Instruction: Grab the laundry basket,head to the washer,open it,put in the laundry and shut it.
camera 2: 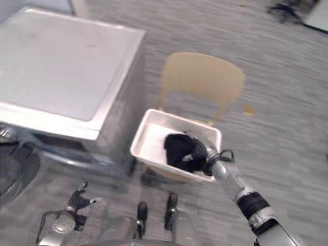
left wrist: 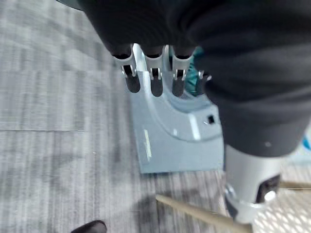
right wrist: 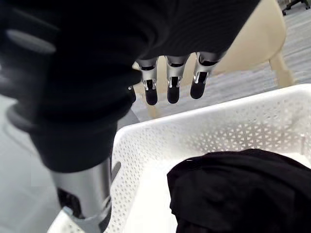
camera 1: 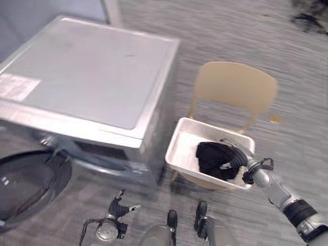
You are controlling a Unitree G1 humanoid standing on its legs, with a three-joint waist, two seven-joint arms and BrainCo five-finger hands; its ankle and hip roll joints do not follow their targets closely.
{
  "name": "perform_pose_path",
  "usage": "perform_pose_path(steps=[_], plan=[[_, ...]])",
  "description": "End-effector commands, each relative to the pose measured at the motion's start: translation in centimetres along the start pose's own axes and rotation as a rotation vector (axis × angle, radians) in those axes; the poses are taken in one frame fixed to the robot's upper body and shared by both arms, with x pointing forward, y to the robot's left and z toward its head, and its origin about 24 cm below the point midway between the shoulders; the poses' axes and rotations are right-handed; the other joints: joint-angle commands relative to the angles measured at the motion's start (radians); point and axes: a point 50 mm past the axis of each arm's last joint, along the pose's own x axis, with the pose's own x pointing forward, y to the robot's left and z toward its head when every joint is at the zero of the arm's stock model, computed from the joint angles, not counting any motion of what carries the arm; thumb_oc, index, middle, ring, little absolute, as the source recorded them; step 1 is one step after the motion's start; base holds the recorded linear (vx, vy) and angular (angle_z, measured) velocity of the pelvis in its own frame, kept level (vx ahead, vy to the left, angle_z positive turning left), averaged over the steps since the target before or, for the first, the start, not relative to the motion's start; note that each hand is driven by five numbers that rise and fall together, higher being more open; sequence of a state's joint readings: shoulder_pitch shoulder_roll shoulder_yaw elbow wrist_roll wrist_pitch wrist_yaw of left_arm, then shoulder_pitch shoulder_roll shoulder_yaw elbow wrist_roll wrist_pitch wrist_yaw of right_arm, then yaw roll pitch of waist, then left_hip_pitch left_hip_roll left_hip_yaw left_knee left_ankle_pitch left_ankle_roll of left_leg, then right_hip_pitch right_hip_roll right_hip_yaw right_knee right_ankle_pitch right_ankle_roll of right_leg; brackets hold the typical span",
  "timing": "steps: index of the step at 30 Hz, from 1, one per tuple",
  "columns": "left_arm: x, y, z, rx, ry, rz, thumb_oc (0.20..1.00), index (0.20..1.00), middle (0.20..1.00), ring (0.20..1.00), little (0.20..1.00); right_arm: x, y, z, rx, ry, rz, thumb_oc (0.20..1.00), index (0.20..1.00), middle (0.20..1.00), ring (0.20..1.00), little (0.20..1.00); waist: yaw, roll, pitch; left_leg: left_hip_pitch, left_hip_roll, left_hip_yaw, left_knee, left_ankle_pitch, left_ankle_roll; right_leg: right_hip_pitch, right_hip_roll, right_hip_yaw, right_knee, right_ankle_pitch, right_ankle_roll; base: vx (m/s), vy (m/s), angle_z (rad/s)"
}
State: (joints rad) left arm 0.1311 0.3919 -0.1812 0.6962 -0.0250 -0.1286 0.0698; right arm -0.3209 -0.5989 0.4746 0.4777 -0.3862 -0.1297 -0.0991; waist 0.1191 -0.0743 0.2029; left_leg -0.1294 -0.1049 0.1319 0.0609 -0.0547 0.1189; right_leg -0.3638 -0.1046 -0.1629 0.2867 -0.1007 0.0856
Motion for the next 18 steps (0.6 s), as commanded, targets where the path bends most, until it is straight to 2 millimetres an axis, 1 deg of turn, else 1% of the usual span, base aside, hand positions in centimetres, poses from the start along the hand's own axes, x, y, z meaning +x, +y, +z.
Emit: perform_pose_path(steps=[1,3,5,6,9,11,13,14,18], plan=[[0.5,0.3,1.7,-0.027,-0.086,0.024,1.0,1.0,1.0,1.0,1.0,1.4,-1.5,-0.5,-0.066,0.041,-0.064,1.0,1.0,1.0,1.0,1.0,0.044,0.025,0.05,-0.047,0.054,-0.116,0.035,-0.009,-0.091,0.17,0.001,-0.022,-0.191,0.095,0.049,-0.04,-0.084,0.63],[0.5,0.2,1.9,-0.028,-0.091,0.022,1.0,1.0,1.0,1.0,1.0,1.6,-1.6,-0.7,-0.085,0.056,-0.067,1.0,1.0,1.0,1.0,1.0,0.047,0.029,0.055,-0.06,0.052,-0.126,0.032,0.0,-0.095,0.165,0.002,-0.028,-0.196,0.096,0.047,-0.03,-0.063,0.23],[0.7,0.0,2.3,-0.024,-0.108,0.018,1.0,1.0,1.0,1.0,1.0,2.2,-2.4,-1.2,-0.129,0.09,-0.097,1.0,1.0,1.0,1.0,1.0,0.055,0.038,0.065,-0.084,0.049,-0.145,0.026,0.016,-0.103,0.153,0.001,-0.038,-0.201,0.096,0.042,-0.06,-0.079,0.25],[0.8,-0.3,3.1,-0.03,-0.135,0.015,1.0,1.0,1.0,1.0,1.0,2.5,-3.7,-2.1,-0.146,0.152,-0.153,1.0,1.0,1.0,1.0,1.0,0.063,0.05,0.079,-0.108,0.049,-0.158,0.014,0.038,-0.111,0.136,0.0,-0.055,-0.203,0.098,0.037,-0.09,-0.071,0.28],[1.0,-0.5,3.5,-0.037,-0.148,0.017,1.0,1.0,1.0,1.0,1.0,2.7,-4.5,-2.9,-0.182,0.193,-0.175,1.0,1.0,1.0,1.0,1.0,0.065,0.061,0.088,-0.126,0.052,-0.17,-0.003,0.06,-0.117,0.119,-0.003,-0.067,-0.202,0.097,0.035,-0.05,-0.049,0.01],[1.2,-0.7,3.8,-0.039,-0.152,0.017,1.0,1.0,1.0,1.0,1.0,2.6,-4.6,-3.4,-0.229,0.214,-0.157,1.0,1.0,1.0,1.0,1.0,0.066,0.066,0.096,-0.135,0.053,-0.177,-0.012,0.071,-0.12,0.11,-0.003,-0.075,-0.2,0.094,0.031,-0.03,-0.051,0.04],[1.5,-0.9,4.2,-0.034,-0.159,0.016,1.0,1.0,1.0,1.0,1.0,2.6,-4.8,-3.4,-0.296,0.205,-0.134,1.0,1.0,1.0,1.0,1.0,0.063,0.074,0.107,-0.142,0.056,-0.182,-0.021,0.081,-0.125,0.102,-0.005,-0.086,-0.197,0.091,0.028,-0.03,-0.039,-0.04],[1.5,-0.9,4.2,-0.034,-0.159,0.016,1.0,1.0,1.0,1.0,1.0,2.6,-4.8,-3.4,-0.296,0.205,-0.134,1.0,1.0,1.0,1.0,1.0,0.062,0.074,0.107,-0.142,0.056,-0.182,-0.022,0.081,-0.125,0.102,-0.005,-0.086,-0.196,0.091,0.028,-0.02,-0.036,-0.02],[1.8,-1.2,5.0,-0.03,-0.183,0.011,1.0,1.0,1.0,1.0,1.0,2.7,-3.8,-3.9,-0.358,0.231,-0.079,1.0,1.0,1.0,1.0,1.0,0.065,0.083,0.128,-0.149,0.06,-0.185,-0.023,0.086,-0.129,0.089,-0.005,-0.089,-0.19,0.09,0.026,-0.02,-0.031,-0.01]])
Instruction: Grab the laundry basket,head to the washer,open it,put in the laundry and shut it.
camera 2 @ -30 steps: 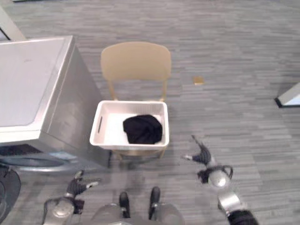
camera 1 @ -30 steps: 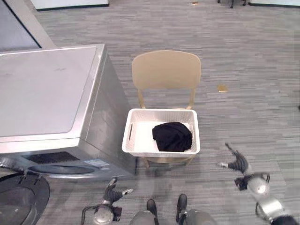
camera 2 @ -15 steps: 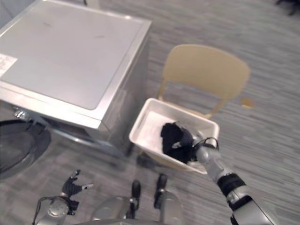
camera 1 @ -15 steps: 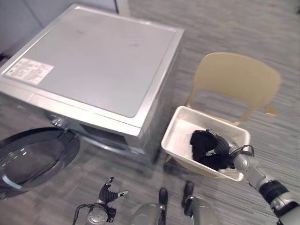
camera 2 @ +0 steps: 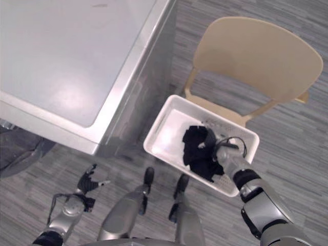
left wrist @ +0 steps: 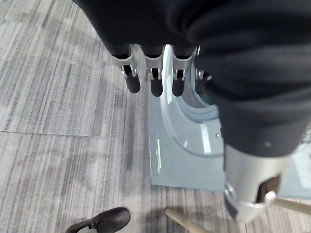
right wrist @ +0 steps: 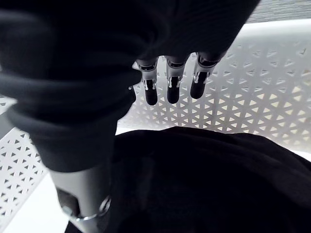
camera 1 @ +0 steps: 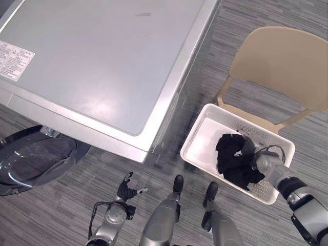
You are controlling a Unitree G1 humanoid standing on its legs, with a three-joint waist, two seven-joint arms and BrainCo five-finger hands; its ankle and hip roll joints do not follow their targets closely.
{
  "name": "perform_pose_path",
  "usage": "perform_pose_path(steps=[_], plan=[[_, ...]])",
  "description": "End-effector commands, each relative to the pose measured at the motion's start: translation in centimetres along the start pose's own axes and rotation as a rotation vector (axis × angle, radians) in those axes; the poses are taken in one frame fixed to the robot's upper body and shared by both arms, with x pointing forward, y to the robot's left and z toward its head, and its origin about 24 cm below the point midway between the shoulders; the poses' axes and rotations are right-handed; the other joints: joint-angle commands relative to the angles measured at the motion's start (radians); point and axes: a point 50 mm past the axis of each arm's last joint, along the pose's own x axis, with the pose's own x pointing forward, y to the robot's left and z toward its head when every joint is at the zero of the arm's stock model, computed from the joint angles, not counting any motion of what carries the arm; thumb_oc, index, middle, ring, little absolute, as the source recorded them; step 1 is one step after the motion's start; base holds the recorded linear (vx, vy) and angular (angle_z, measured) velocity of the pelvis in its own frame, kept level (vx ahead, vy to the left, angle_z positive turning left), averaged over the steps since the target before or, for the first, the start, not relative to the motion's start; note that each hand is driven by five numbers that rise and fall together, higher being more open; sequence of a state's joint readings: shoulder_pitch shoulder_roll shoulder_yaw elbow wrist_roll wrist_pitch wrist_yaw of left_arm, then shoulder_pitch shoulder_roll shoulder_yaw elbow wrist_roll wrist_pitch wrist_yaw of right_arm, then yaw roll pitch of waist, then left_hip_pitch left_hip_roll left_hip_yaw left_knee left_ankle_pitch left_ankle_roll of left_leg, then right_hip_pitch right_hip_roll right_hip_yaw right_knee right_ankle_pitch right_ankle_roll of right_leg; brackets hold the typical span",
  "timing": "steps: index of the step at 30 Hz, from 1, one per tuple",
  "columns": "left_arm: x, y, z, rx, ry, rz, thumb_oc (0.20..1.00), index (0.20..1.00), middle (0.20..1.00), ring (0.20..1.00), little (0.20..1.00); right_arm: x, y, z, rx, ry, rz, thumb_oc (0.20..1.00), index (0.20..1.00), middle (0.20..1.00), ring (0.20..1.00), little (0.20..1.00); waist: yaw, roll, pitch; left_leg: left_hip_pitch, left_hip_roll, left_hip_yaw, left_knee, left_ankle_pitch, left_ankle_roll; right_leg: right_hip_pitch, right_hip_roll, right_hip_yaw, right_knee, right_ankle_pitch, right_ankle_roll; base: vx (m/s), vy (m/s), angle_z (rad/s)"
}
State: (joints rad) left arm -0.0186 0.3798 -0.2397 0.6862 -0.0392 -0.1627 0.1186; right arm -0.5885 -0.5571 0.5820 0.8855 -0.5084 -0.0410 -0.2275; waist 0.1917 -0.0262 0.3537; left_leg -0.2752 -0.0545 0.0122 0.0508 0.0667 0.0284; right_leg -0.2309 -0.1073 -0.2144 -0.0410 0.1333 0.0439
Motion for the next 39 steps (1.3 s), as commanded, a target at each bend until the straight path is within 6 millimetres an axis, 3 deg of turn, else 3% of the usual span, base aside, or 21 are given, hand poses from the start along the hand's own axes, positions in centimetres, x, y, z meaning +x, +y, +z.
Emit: perform_pose_path(steps=[1,10,11,12,16,21,25,31,34,35,39], plan=[[-0.5,-0.8,-0.5,-0.036,0.0,-0.007,1.0,1.0,1.0,1.0,1.0,-0.1,-0.8,-1.7,-0.123,0.029,-0.007,1.0,1.0,1.0,1.0,1.0,-0.007,0.038,-0.016,-0.009,0.01,-0.066,-0.013,-0.033,-0.039,-0.05,-0.003,-0.036,0.138,-0.144,0.068,-0.05,-0.033,0.01],[0.5,-0.8,2.0,-0.043,-0.087,-0.007,1.0,1.0,1.0,1.0,1.0,0.3,-1.3,-3.9,-0.093,0.191,-0.006,1.0,1.0,1.0,1.0,1.0,0.002,0.074,0.033,-0.071,0.005,-0.07,-0.014,-0.001,-0.047,-0.116,-0.001,-0.037,0.144,-0.129,0.061,-0.05,-0.015,0.0],[0.5,-0.9,2.1,-0.042,-0.085,-0.01,1.0,1.0,1.0,1.0,1.0,0.3,-1.2,-3.8,-0.053,0.199,-0.008,0.536,0.536,0.536,0.536,0.536,0.001,0.077,0.033,-0.074,0.006,-0.071,-0.018,0.003,-0.048,-0.118,0.0,-0.039,0.142,-0.128,0.061,-0.03,-0.012,0.05],[0.6,-0.9,2.1,-0.046,-0.084,-0.011,1.0,1.0,1.0,1.0,1.0,0.4,-1.3,-3.6,-0.026,0.195,-0.014,0.2,0.2,0.2,0.2,0.2,0.001,0.078,0.031,-0.074,0.006,-0.071,-0.024,0.007,-0.049,-0.12,0.001,-0.039,0.14,-0.128,0.061,-0.02,-0.022,0.1],[0.4,-1.3,1.9,-0.067,-0.073,-0.016,1.0,1.0,1.0,1.0,1.0,0.4,-2.1,-0.6,0.354,0.085,-0.133,0.2,0.2,0.2,0.2,0.2,-0.02,0.066,0.009,-0.034,0.009,-0.076,-0.064,0.014,-0.055,-0.084,0.006,-0.04,0.117,-0.131,0.062,0.0,-0.02,0.1],[0.0,-0.7,1.6,-0.083,-0.065,-0.003,1.0,1.0,1.0,1.0,1.0,-0.9,-2.4,0.7,0.731,0.006,-0.238,0.2,0.2,0.2,0.2,0.2,-0.04,0.043,-0.024,0.025,0.014,-0.061,-0.067,-0.013,-0.049,-0.023,0.007,-0.037,0.104,-0.135,0.066,0.02,0.007,0.0],[-0.7,0.6,0.2,-0.077,-0.016,0.029,1.0,1.0,1.0,1.0,1.0,-3.3,-3.1,1.7,0.917,-0.132,-0.283,0.2,0.2,0.2,0.2,0.2,-0.07,0.007,-0.082,0.112,0.018,-0.045,-0.077,-0.046,-0.042,0.062,0.009,-0.032,0.077,-0.139,0.071,0.09,0.037,-0.05],[-1.4,1.5,-1.0,-0.088,0.019,0.058,1.0,1.0,1.0,1.0,1.0,-5.2,-3.8,2.5,1.063,-0.25,-0.289,0.2,0.2,0.2,0.2,0.2,-0.09,-0.019,-0.139,0.174,0.016,-0.03,-0.086,-0.065,-0.035,0.117,0.011,-0.022,0.063,-0.138,0.077,0.05,0.065,-0.1],[-2.0,1.7,-1.9,-0.102,0.051,0.068,1.0,1.0,1.0,1.0,1.0,-6.3,-4.5,3.8,1.125,-0.36,-0.272,0.2,0.2,0.2,0.2,0.2,-0.099,-0.027,-0.165,0.215,0.02,-0.016,-0.083,-0.085,-0.027,0.138,0.012,-0.007,0.075,-0.138,0.083,-0.02,0.091,-0.24],[-2.3,1.8,-2.0,-0.095,0.045,0.064,1.0,1.0,1.0,1.0,1.0,-7.3,-5.3,5.1,1.142,-0.468,-0.254,0.2,0.2,0.2,0.2,0.2,-0.1,-0.033,-0.17,0.224,0.023,-0.009,-0.04,-0.104,-0.019,0.145,0.013,0.024,0.129,-0.154,0.086,-0.08,0.051,-0.27],[-2.0,1.9,-0.9,-0.084,0.003,0.059,1.0,1.0,1.0,1.0,1.0,-7.8,-5.7,5.8,1.143,-0.524,-0.252,0.2,0.2,0.2,0.2,0.2,-0.105,-0.025,-0.158,0.196,0.032,-0.036,0.004,-0.097,-0.009,0.122,0.032,0.099,0.275,-0.197,0.098,-0.19,-0.005,-0.11]])
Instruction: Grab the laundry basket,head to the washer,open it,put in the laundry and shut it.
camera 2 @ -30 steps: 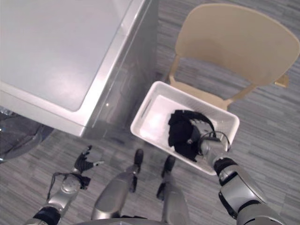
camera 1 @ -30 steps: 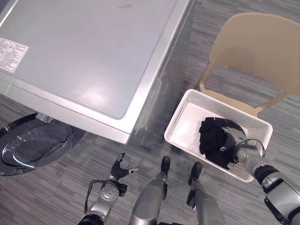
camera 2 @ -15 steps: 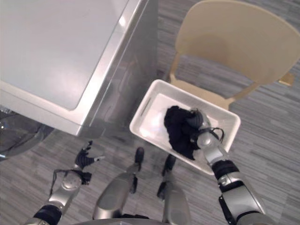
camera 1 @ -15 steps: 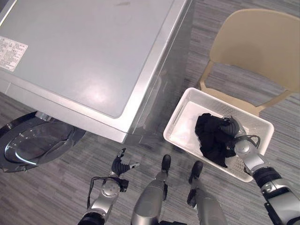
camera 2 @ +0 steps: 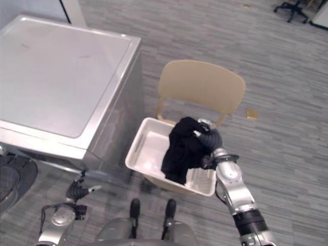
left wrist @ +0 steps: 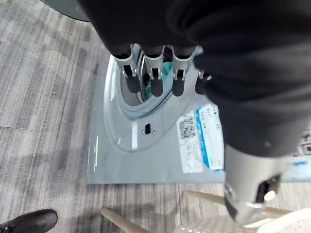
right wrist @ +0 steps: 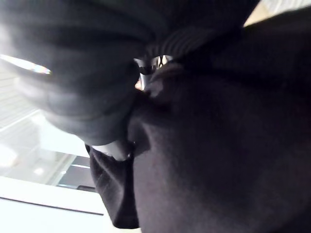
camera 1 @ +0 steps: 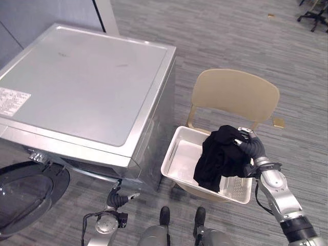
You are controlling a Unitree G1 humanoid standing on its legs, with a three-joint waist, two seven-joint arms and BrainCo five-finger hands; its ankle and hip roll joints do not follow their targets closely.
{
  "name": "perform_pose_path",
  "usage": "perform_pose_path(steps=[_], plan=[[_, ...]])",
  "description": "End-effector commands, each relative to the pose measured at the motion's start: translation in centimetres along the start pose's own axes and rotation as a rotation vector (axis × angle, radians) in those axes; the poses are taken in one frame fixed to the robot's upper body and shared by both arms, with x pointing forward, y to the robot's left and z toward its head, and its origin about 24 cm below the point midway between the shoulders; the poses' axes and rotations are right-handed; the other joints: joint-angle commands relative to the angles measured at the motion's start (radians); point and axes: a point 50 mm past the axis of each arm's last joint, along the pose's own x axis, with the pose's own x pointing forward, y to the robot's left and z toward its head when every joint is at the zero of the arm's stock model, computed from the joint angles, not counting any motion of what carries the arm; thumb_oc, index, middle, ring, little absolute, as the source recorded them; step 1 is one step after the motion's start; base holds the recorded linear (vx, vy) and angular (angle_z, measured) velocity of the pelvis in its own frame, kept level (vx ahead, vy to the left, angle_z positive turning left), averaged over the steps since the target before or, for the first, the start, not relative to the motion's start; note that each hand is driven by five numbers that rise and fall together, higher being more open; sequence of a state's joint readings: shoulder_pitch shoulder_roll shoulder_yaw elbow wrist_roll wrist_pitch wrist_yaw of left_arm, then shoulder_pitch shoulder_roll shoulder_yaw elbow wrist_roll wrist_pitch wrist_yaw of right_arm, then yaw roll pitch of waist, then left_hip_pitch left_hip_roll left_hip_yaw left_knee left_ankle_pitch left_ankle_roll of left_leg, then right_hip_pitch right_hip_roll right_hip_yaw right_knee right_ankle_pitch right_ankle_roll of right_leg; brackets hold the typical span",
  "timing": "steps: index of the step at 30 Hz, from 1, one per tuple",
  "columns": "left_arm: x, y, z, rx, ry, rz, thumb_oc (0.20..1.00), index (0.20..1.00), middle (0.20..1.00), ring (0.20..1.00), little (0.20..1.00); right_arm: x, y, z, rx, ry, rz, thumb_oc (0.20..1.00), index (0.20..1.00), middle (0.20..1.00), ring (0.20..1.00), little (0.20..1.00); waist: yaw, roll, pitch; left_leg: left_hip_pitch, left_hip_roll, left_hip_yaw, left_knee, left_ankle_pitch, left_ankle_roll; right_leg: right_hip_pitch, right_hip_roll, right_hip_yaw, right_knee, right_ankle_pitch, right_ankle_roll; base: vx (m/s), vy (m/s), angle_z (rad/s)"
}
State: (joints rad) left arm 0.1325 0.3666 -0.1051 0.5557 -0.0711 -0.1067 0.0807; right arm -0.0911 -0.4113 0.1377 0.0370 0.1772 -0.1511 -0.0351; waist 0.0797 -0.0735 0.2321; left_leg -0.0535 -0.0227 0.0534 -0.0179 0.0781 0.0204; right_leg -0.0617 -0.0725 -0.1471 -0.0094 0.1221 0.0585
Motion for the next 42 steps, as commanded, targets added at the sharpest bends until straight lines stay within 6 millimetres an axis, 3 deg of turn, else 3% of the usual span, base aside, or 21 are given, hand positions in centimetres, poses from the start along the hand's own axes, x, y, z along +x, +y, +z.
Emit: perform_pose_path(steps=[1,5,7,9,10,12,15,16,17,18,20,23,24,27,29,30,31,32,34,38,42], plan=[[0.5,0.5,1.6,0.035,-0.08,-0.001,1.0,1.0,1.0,1.0,1.0,0.7,-0.1,3.0,0.024,-0.174,0.02,0.2,0.2,0.2,0.2,0.2,0.008,0.027,-0.041,-0.037,0.002,-0.086,0.075,-0.1,0.0,-0.041,0.0,0.044,0.28,-0.194,0.081,-0.16,-0.06,0.44],[0.7,0.5,1.9,0.045,-0.088,0.001,1.0,1.0,1.0,1.0,1.0,0.0,0.1,2.9,0.014,-0.179,0.022,0.2,0.2,0.2,0.2,0.2,0.014,0.024,-0.067,-0.073,0.002,-0.138,0.058,-0.056,-0.014,-0.002,0.018,0.106,0.364,-0.2,0.084,-0.17,-0.108,0.53],[0.8,0.5,3.1,0.047,-0.143,0.006,1.0,1.0,1.0,1.0,1.0,0.3,0.3,2.9,0.0,-0.176,0.004,0.2,0.2,0.2,0.2,0.2,0.045,0.01,-0.086,-0.156,0.0,-0.176,0.057,0.006,-0.054,0.096,0.049,0.145,0.222,-0.301,0.042,-0.34,-0.286,0.64],[0.7,0.6,4.2,0.025,-0.198,0.023,1.0,1.0,1.0,1.0,1.0,0.8,0.4,3.3,0.011,-0.199,-0.006,0.2,0.2,0.2,0.2,0.2,0.069,0.012,-0.081,-0.213,0.007,-0.177,0.047,0.068,-0.092,0.125,0.068,0.137,0.113,-0.308,0.02,-0.35,-0.272,0.84],[0.5,0.1,4.9,-0.005,-0.231,0.005,1.0,1.0,1.0,1.0,1.0,1.0,0.4,4.0,0.017,-0.23,0.001,0.2,0.2,0.2,0.2,0.2,0.075,0.028,-0.07,-0.243,0.014,-0.19,0.021,0.107,-0.109,0.127,0.096,0.137,0.061,-0.313,0.001,-0.32,-0.219,0.64],[0.4,-0.1,5.7,-0.004,-0.269,-0.001,1.0,1.0,1.0,1.0,1.0,1.2,0.3,4.5,-0.002,-0.249,0.004,0.2,0.2,0.2,0.2,0.2,0.076,0.043,-0.053,-0.258,0.015,-0.187,0.011,0.132,-0.125,0.117,0.105,0.122,0.061,-0.303,-0.005,-0.29,-0.104,0.58],[0.3,-0.6,7.4,0.016,-0.346,-0.036,1.0,1.0,1.0,1.0,1.0,1.5,0.2,5.3,-0.035,-0.283,0.026,0.2,0.2,0.2,0.2,0.2,0.059,0.046,-0.035,-0.268,0.015,-0.132,0.024,0.095,-0.106,0.092,0.091,0.089,0.067,-0.287,-0.003,-0.3,0.001,0.79],[-0.1,-1.4,10.0,0.059,-0.473,-0.093,1.0,1.0,1.0,1.0,1.0,1.7,0.5,6.6,-0.043,-0.336,0.066,0.2,0.2,0.2,0.2,0.2,0.027,0.03,-0.037,-0.233,0.025,-0.061,0.129,0.001,-0.072,0.067,0.045,0.03,0.051,-0.254,0.009,-0.32,0.059,0.91],[-0.5,-2.1,12.0,0.104,-0.57,-0.133,1.0,1.0,1.0,1.0,1.0,1.7,1.1,7.4,-0.031,-0.372,0.103,0.2,0.2,0.2,0.2,0.2,0.0,0.018,-0.052,-0.18,0.034,-0.025,0.18,-0.082,-0.065,0.06,0.018,-0.007,0.034,-0.238,0.012,-0.34,0.084,1.53],[-0.7,-2.6,12.8,0.114,-0.61,-0.151,1.0,1.0,1.0,1.0,1.0,1.8,1.4,7.8,-0.031,-0.393,0.121,0.2,0.2,0.2,0.2,0.2,-0.018,0.018,-0.062,-0.138,0.048,0.0,0.178,-0.105,-0.065,0.056,0.01,-0.03,0.025,-0.229,0.013,-0.09,0.163,1.51],[-1.2,-5.2,15.6,0.154,-0.728,-0.247,1.0,1.0,1.0,1.0,1.0,2.3,3.1,9.7,0.028,-0.478,0.185,0.2,0.2,0.2,0.2,0.2,-0.052,0.035,-0.11,-0.05,0.052,0.023,0.04,-0.083,-0.067,0.059,0.006,-0.061,0.009,-0.21,0.026,0.05,0.239,1.15],[-1.6,-7.9,18.4,0.219,-0.842,-0.336,1.0,1.0,1.0,1.0,1.0,2.6,5.7,11.7,0.122,-0.551,0.295,0.2,0.2,0.2,0.2,0.2,-0.064,0.031,-0.15,0.014,0.034,0.022,-0.051,-0.071,-0.061,0.09,-0.006,-0.079,0.007,-0.213,0.04,0.09,0.24,0.3],[-1.7,-10.0,20.9,0.253,-0.919,-0.381,1.0,1.0,1.0,1.0,1.0,2.8,8.4,13.9,0.222,-0.625,0.403,0.2,0.2,0.2,0.2,0.2,-0.068,0.02,-0.169,0.04,0.029,0.033,-0.064,-0.078,-0.055,0.098,-0.012,-0.075,0.021,-0.211,0.049,0.04,0.212,0.13],[-1.3,-11.7,22.3,0.299,-0.943,-0.389,1.0,1.0,1.0,1.0,1.0,2.8,10.7,15.4,0.329,-0.66,0.505,0.2,0.2,0.2,0.2,0.2,-0.067,0.009,-0.181,0.058,0.029,0.044,-0.069,-0.085,-0.051,0.103,-0.015,-0.071,0.026,-0.207,0.057,0.01,0.105,0.08],[-1.0,-11.9,23.0,0.303,-0.958,-0.357,0.2,0.2,0.2,0.2,0.2,2.5,11.8,15.4,0.379,-0.643,0.551,0.2,0.2,0.2,0.2,0.2,-0.067,0.005,-0.185,0.067,0.031,0.051,-0.069,-0.088,-0.051,0.108,-0.015,-0.069,0.026,-0.204,0.06,0.0,0.027,0.03],[-0.9,-11.3,23.1,0.273,-0.957,-0.328,0.2,0.2,0.2,0.2,0.2,2.4,12.1,14.6,0.388,-0.604,0.561,0.2,0.2,0.2,0.2,0.2,-0.068,0.004,-0.188,0.072,0.032,0.056,-0.069,-0.089,-0.05,0.111,-0.016,-0.068,0.025,-0.203,0.061,0.01,0.015,-0.04],[-0.9,-10.5,23.0,0.236,-0.95,-0.299,0.2,0.2,0.2,0.2,0.2,2.3,12.1,13.5,0.374,-0.555,0.566,0.846,0.846,0.846,0.846,0.846,-0.067,0.004,-0.19,0.077,0.033,0.057,-0.069,-0.09,-0.05,0.115,-0.015,-0.067,0.021,-0.201,0.061,0.01,-0.005,-0.09],[-1.0,-10.1,22.9,0.223,-0.95,-0.287,0.2,0.2,0.2,0.2,0.2,2.2,12.0,12.9,0.358,-0.532,0.562,1.0,1.0,1.0,1.0,1.0,-0.066,0.004,-0.192,0.079,0.034,0.057,-0.069,-0.089,-0.051,0.117,-0.015,-0.067,0.017,-0.2,0.061,0.0,-0.023,-0.14],[-0.9,-7.8,21.4,0.18,-0.908,-0.23,0.2,0.2,0.2,0.2,0.2,2.0,10.5,10.3,0.209,-0.447,0.505,1.0,1.0,1.0,1.0,1.0,-0.063,0.007,-0.198,0.089,0.037,0.06,-0.069,-0.091,-0.054,0.132,-0.014,-0.069,0.003,-0.197,0.062,0.0,-0.044,-0.14],[-0.8,-5.8,19.5,0.17,-0.851,-0.186,0.2,0.2,0.2,0.2,0.2,1.6,8.1,8.2,0.03,-0.39,0.41,1.0,1.0,1.0,1.0,1.0,-0.064,0.013,-0.201,0.093,0.041,0.058,-0.069,-0.086,-0.058,0.14,-0.011,-0.069,-0.007,-0.195,0.061,-0.01,-0.05,-0.02],[-0.5,-4.3,16.2,0.135,-0.723,-0.191,0.2,0.2,0.2,0.2,0.2,1.0,5.0,6.7,-0.204,-0.343,0.299,1.0,1.0,1.0,1.0,1.0,-0.07,0.021,-0.202,0.095,0.044,0.056,-0.069,-0.081,-0.058,0.146,-0.007,-0.066,-0.015,-0.193,0.06,-0.01,-0.052,-0.03]])
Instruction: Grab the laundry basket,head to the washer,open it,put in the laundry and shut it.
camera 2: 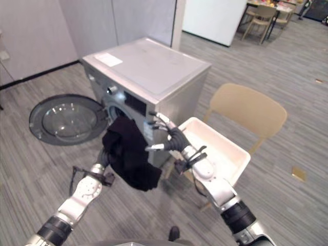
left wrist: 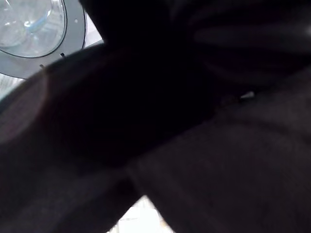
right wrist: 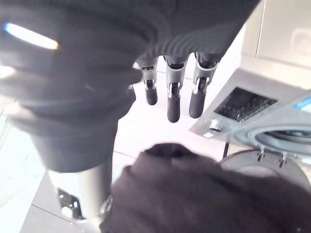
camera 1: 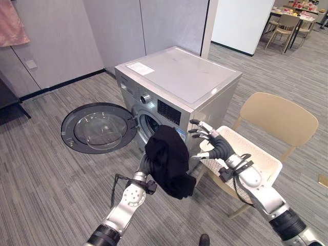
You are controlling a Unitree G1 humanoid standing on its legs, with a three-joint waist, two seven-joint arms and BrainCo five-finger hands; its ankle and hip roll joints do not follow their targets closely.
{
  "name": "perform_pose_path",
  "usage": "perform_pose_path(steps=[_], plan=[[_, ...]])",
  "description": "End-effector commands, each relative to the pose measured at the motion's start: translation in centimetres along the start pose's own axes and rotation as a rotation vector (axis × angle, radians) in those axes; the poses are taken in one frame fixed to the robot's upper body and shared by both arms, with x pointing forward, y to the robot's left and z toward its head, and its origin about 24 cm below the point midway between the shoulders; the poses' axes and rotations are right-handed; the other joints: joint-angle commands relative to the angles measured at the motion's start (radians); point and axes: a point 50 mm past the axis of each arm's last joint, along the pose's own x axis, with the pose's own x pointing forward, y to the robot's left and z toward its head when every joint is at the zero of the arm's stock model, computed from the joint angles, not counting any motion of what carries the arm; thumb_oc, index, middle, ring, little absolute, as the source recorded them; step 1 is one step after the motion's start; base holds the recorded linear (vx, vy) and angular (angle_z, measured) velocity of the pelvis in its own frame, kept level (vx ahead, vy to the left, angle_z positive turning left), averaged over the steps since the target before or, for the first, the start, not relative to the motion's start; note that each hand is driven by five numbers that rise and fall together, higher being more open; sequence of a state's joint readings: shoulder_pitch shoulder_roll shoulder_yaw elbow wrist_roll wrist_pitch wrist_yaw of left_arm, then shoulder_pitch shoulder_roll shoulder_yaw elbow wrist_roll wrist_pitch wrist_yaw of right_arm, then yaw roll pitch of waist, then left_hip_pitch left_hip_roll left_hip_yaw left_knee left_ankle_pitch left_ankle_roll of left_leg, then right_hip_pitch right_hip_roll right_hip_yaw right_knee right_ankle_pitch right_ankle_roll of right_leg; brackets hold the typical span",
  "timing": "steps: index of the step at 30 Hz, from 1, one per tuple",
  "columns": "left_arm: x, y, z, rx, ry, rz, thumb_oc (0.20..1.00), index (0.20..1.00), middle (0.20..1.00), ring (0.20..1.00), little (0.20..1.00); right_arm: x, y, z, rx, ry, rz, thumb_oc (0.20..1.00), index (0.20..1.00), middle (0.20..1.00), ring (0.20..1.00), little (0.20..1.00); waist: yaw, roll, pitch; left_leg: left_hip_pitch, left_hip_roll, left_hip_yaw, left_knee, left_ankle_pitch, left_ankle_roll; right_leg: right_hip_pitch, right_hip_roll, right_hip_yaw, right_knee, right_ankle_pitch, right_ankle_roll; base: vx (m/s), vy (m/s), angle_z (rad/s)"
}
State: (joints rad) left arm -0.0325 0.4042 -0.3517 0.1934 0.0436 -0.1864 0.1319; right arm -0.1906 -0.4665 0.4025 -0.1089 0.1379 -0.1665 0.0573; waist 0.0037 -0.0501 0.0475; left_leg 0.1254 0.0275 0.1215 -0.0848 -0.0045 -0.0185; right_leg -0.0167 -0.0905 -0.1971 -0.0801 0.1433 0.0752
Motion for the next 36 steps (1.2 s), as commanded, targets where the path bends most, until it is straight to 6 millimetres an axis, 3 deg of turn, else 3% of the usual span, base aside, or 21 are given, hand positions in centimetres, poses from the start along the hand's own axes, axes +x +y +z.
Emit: perform_pose_path(steps=[1,2,3,8,14,17,22,23,24,25,28,29,31,36], plan=[[0.7,1.6,1.2,-0.044,-0.075,0.004,0.2,0.2,0.2,0.2,0.2,-0.6,-2.3,1.6,-0.225,-0.073,-0.096,1.0,1.0,1.0,1.0,1.0,0.004,0.001,-0.017,-0.084,-0.005,-0.011,-0.002,0.003,-0.02,0.101,0.012,-0.015,0.054,-0.213,0.043,-0.04,-0.082,-0.08],[-0.4,1.8,-0.7,-0.071,0.011,0.005,0.2,0.2,0.2,0.2,0.2,-2.3,-3.1,-0.4,-0.239,0.041,-0.14,1.0,1.0,1.0,1.0,1.0,-0.002,0.007,-0.013,-0.086,-0.003,-0.01,-0.002,0.009,-0.019,0.099,0.014,-0.009,0.052,-0.21,0.041,-0.03,-0.061,-0.05],[-0.4,1.8,-0.8,-0.072,0.013,0.003,0.2,0.2,0.2,0.2,0.2,-2.4,-3.0,-0.4,-0.239,0.043,-0.14,1.0,1.0,1.0,1.0,1.0,-0.001,0.007,-0.015,-0.086,-0.003,-0.009,-0.002,0.008,-0.019,0.099,0.014,-0.009,0.052,-0.21,0.041,-0.04,-0.066,-0.01],[-3.7,2.9,-4.8,-0.095,0.207,0.041,0.2,0.2,0.2,0.2,0.2,-7.3,-4.1,-5.5,-0.274,0.348,-0.198,1.0,1.0,1.0,1.0,1.0,-0.008,0.027,0.006,-0.102,0.0,-0.011,-0.002,0.025,-0.02,0.09,0.02,-0.003,0.049,-0.208,0.037,-0.05,-0.045,-0.04],[-9.2,2.8,-10.5,-0.21,0.517,0.187,0.2,0.2,0.2,0.2,0.2,-13.7,-3.0,-11.3,-0.21,0.702,-0.22,1.0,1.0,1.0,1.0,1.0,0.001,0.039,0.04,-0.115,0.004,-0.033,-0.002,0.042,-0.021,0.081,0.034,-0.002,0.05,-0.218,0.021,-0.04,-0.057,0.0],[-10.2,3.1,-11.5,-0.211,0.577,0.232,0.2,0.2,0.2,0.2,0.2,-14.4,-2.8,-12.3,-0.179,0.757,-0.245,1.0,1.0,1.0,1.0,1.0,0.009,0.039,0.065,-0.122,0.004,-0.04,0.008,0.049,-0.02,0.076,0.036,-0.001,0.056,-0.22,0.017,-0.05,-0.038,0.01],[-9.4,3.8,-11.7,-0.213,0.586,0.294,0.2,0.2,0.2,0.2,0.2,-15.2,-2.8,-13.7,-0.144,0.829,-0.303,1.0,1.0,1.0,1.0,1.0,0.026,0.027,0.138,-0.25,0.004,-0.042,0.143,0.039,-0.031,0.043,0.012,-0.053,0.073,-0.219,0.009,-0.15,-0.014,0.24],[-9.2,3.8,-11.8,-0.219,0.587,0.306,0.2,0.2,0.2,0.2,0.2,-15.4,-2.7,-14.0,-0.14,0.851,-0.31,1.0,1.0,1.0,1.0,1.0,0.029,0.024,0.145,-0.262,0.012,-0.005,0.157,0.033,-0.034,0.043,0.002,-0.078,0.073,-0.221,0.01,-0.07,0.022,0.89],[-8.8,4.0,-11.4,-0.225,0.567,0.315,0.2,0.2,0.2,0.2,0.2,-15.7,-2.6,-14.3,-0.14,0.877,-0.316,1.0,1.0,1.0,1.0,1.0,0.024,0.019,0.144,-0.282,0.039,0.092,0.189,0.021,-0.028,0.036,-0.014,-0.124,0.067,-0.215,0.014,-0.07,0.022,1.0],[-8.8,4.0,-11.4,-0.225,0.567,0.315,0.2,0.2,0.2,0.2,0.2,-15.7,-2.6,-14.3,-0.14,0.877,-0.316,1.0,1.0,1.0,1.0,1.0,0.024,0.019,0.144,-0.282,0.039,0.092,0.189,0.021,-0.028,0.036,-0.014,-0.124,0.067,-0.215,0.014,0.03,0.025,1.01],[-8.4,4.0,-11.2,-0.216,0.556,0.304,0.2,0.2,0.2,0.2,0.2,-16.3,-2.2,-14.7,-0.142,0.914,-0.313,1.0,1.0,1.0,1.0,1.0,0.0,0.011,0.139,-0.264,0.092,0.26,0.223,-0.024,-0.034,0.045,-0.041,-0.195,0.063,-0.219,0.025,0.03,0.046,0.61],[-8.3,4.0,-11.2,-0.216,0.555,0.304,0.2,0.2,0.2,0.2,0.2,-16.3,-2.2,-14.8,-0.142,0.914,-0.313,1.0,1.0,1.0,1.0,1.0,0.0,0.012,0.139,-0.267,0.093,0.259,0.227,-0.027,-0.035,0.045,-0.041,-0.196,0.063,-0.22,0.025,-0.02,0.068,0.57],[-7.8,3.9,-10.8,-0.217,0.531,0.284,0.2,0.2,0.2,0.2,0.2,-15.8,-2.0,-14.8,-0.146,0.91,-0.298,1.0,1.0,1.0,1.0,1.0,-0.014,0.01,0.133,-0.252,0.129,0.349,0.239,-0.041,-0.034,0.052,-0.066,-0.272,0.074,-0.217,0.029,0.1,0.195,1.1],[-7.9,3.9,-10.8,-0.204,0.536,0.267,0.2,0.2,0.2,0.2,0.2,-14.5,-1.3,-14.7,-0.156,0.884,-0.25,1.0,1.0,1.0,1.0,1.0,0.002,-0.007,0.13,-0.261,0.093,0.309,0.232,-0.071,-0.006,0.069,-0.104,-0.287,0.134,-0.231,0.044,0.15,0.219,0.58]])
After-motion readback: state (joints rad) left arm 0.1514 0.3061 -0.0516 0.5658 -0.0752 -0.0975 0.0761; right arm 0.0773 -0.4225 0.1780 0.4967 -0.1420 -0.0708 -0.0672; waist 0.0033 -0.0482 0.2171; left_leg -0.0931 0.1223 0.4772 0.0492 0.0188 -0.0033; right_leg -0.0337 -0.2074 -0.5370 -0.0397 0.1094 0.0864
